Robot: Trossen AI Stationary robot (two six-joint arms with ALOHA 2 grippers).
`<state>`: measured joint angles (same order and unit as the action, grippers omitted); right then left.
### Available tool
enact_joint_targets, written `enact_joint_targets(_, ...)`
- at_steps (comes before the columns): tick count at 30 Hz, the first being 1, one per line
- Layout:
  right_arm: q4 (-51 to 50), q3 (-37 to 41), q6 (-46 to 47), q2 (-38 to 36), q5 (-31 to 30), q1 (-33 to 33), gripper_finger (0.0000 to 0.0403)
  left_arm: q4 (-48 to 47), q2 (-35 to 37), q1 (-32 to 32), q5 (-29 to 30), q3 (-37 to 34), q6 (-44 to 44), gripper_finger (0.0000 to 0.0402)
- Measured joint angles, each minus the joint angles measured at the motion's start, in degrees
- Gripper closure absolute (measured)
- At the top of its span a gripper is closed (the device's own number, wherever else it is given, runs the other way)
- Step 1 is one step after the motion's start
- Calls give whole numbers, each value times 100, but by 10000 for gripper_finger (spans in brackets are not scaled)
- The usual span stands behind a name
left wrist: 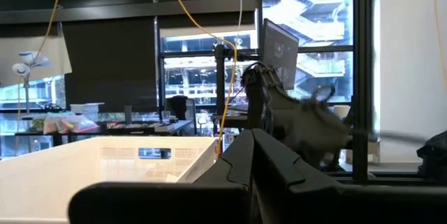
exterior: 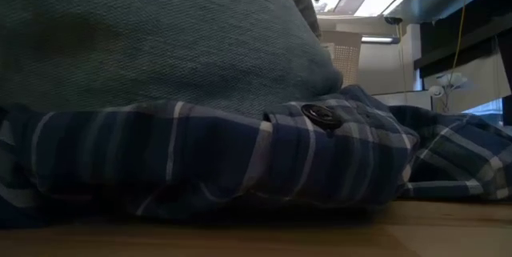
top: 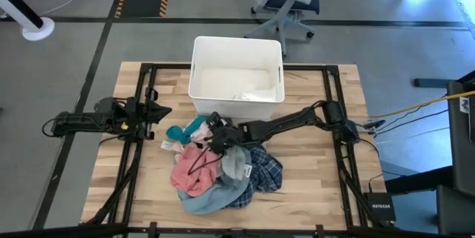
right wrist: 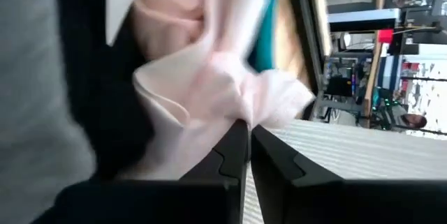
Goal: Sort clothes
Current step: Put the light pink underwear into the white laundry bin
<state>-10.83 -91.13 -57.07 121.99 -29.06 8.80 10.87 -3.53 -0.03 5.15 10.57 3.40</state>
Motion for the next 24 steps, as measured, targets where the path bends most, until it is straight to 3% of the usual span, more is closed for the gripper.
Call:
enact_joint_targets(6, -394, -1, -26, -650, -138, 30, 395, 5, 0, 0, 0, 0, 0, 402)
enact_joint_targets(13, -777, 0, -130, -1559, -250, 24, 379, -13, 0, 0, 0, 0, -26, 402)
enact_joint_targets(19, -877, 0, -234, -2327, -311, 24, 390, -37, 0, 2, 0, 0, -23, 401)
enact_joint_targets(24, -791, 0, -628, -2952, -691, 20, 385, -36, 0, 2, 0, 0, -39, 401)
